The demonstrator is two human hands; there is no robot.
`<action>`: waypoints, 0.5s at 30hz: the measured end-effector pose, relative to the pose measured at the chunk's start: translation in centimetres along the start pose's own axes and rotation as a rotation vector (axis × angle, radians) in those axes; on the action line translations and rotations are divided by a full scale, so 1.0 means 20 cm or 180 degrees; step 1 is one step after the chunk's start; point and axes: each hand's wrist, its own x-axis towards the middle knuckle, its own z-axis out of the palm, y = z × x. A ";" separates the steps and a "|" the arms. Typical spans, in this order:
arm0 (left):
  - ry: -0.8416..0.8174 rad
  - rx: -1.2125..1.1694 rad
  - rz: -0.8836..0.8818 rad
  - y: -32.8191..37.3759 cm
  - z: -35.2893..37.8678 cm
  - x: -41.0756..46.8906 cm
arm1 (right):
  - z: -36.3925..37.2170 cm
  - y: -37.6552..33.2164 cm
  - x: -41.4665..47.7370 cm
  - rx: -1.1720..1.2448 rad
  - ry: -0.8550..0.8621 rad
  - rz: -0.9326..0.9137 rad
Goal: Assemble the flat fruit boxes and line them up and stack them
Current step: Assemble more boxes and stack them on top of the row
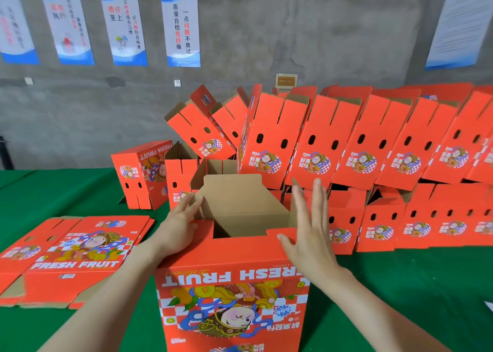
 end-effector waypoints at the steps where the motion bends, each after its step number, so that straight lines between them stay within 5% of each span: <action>1: 0.0052 -0.0086 0.0042 0.00 -0.01 0.00 | 0.00 0.01 0.00 0.0319 -0.0007 0.0139; 3: 0.0097 -0.0089 0.0069 0.01 -0.01 -0.01 | 0.00 0.04 -0.01 0.0837 -0.0422 0.0405; 7: 0.0118 -0.0180 0.0092 0.04 -0.03 -0.02 | -0.01 0.10 -0.02 0.0625 -0.1124 0.0394; 15: 0.0396 -0.0380 0.0407 0.07 -0.06 -0.08 | -0.01 0.09 0.00 0.0557 -0.0660 -0.0072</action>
